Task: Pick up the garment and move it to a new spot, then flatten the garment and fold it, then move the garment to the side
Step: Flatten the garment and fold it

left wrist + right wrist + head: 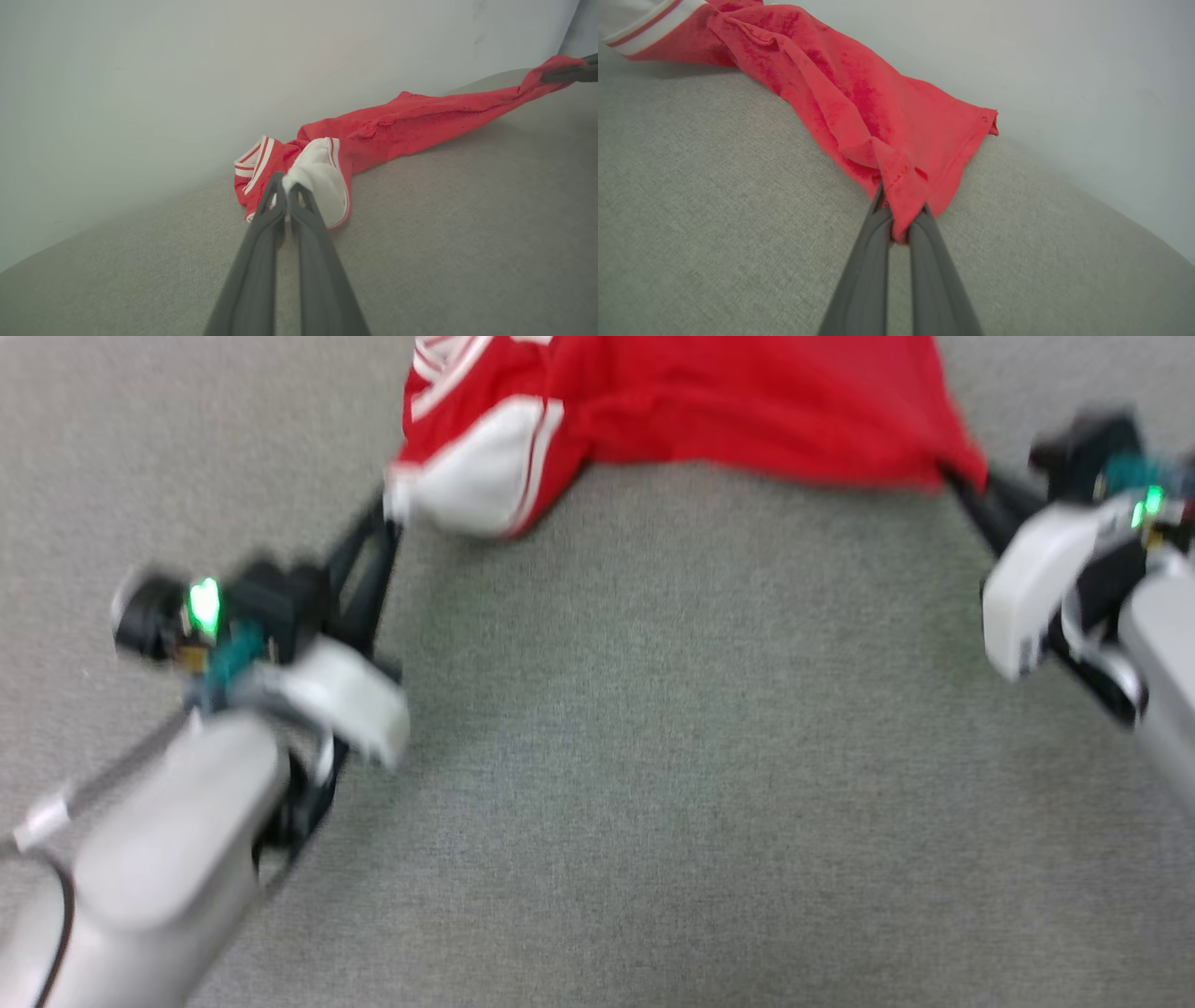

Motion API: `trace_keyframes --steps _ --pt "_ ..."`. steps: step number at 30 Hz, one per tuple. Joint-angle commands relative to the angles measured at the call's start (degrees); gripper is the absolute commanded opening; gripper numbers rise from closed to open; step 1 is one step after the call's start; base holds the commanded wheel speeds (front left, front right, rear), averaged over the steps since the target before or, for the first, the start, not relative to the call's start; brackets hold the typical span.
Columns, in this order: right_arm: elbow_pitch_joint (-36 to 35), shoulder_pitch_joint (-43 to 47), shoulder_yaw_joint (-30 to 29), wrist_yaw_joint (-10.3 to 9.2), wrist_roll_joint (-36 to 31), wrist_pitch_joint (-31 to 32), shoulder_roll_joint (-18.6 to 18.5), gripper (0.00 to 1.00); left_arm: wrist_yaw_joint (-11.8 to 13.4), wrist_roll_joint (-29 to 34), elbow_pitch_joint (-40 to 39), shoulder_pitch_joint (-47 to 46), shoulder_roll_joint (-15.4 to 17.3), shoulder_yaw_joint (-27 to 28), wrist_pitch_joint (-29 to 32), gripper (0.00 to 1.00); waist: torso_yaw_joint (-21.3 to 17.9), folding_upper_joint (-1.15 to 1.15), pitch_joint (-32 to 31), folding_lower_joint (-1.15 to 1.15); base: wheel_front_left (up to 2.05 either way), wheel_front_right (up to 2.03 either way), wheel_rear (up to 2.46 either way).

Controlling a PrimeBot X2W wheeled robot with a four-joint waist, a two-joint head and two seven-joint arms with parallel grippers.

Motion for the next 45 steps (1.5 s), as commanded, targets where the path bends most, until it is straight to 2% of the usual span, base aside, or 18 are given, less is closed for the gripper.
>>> trace_keyframes --steps 1,11,23,27,32,40,45 --pt "-1.2 3.1 0.5 -0.07 1.0 -0.2 -1.3 0.0 1.4 -0.5 -2.1 3.9 1.1 -0.4 0.1 0.0 -0.3 0.0 -3.4 0.0 0.0 0.0 0.0" --pt "-9.8 23.7 -1.5 -0.07 5.3 0.9 -8.8 0.0 10.2 -6.8 -15.0 29.1 6.6 -3.0 1.9 0.0 0.2 0.0 -11.8 0.0 0.0 0.0 0.0" --pt "-20.6 49.7 -11.2 -0.06 5.4 3.5 -13.5 0.0 16.5 -13.5 -20.2 48.2 7.2 -5.9 1.6 0.0 1.2 0.0 -17.7 0.0 0.0 0.0 0.0" --pt "-25.4 56.6 -15.5 -0.06 4.0 6.0 -13.8 0.0 16.2 -14.4 -21.5 51.6 7.9 -7.8 3.1 0.0 1.6 0.0 -18.4 0.0 0.0 0.0 0.0" --pt "-30.9 61.3 -21.7 -0.06 1.4 9.0 -12.3 0.0 16.3 -13.5 -21.4 50.1 8.2 -7.7 3.0 0.0 1.6 0.0 -18.2 0.0 0.0 0.0 0.0" --pt "-38.2 60.1 -31.4 -0.07 -2.4 12.8 -8.8 0.0 14.0 -8.9 -19.5 40.5 9.8 -5.2 2.0 0.0 0.9 0.0 -16.3 0.0 0.0 0.0 0.0" --pt "-41.1 58.7 -34.0 -0.06 -3.4 14.4 -7.0 0.0 12.8 -6.5 -19.1 35.2 10.7 -3.6 1.8 0.0 0.0 0.0 -14.5 0.0 0.0 0.0 0.0"
